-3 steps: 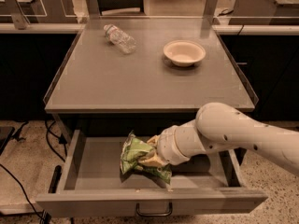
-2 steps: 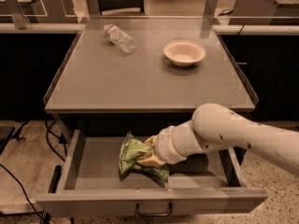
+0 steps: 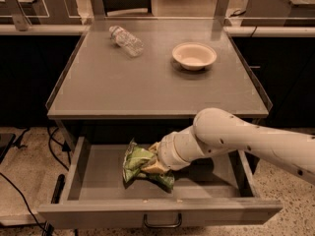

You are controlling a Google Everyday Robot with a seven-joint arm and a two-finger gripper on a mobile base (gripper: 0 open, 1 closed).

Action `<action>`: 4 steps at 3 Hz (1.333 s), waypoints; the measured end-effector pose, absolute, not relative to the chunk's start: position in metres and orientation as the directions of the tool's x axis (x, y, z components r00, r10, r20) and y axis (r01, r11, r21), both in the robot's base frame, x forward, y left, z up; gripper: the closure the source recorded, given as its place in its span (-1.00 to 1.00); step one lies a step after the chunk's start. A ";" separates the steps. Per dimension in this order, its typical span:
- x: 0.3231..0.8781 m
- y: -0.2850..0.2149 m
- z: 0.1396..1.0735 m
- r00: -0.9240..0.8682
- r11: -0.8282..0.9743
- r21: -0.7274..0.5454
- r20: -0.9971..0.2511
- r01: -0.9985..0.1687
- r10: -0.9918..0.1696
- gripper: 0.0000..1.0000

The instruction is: Place green jalapeno chip bag into top drawer

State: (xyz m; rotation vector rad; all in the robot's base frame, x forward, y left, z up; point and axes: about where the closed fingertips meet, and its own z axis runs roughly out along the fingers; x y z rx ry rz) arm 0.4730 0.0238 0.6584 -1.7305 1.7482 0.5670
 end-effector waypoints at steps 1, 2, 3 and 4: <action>0.482 0.026 0.649 0.044 0.049 -0.119 -0.669 -0.992 -0.742 1.00; 0.483 0.026 0.648 0.045 0.048 -0.120 -0.667 -0.992 -0.744 0.69; 0.483 0.026 0.648 0.045 0.048 -0.120 -0.667 -0.992 -0.744 0.23; 0.483 0.026 0.648 0.045 0.048 -0.120 -0.667 -0.992 -0.744 -0.25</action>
Offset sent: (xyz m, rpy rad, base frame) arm 0.0090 0.0022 -0.0087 -0.0150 -0.0041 0.0042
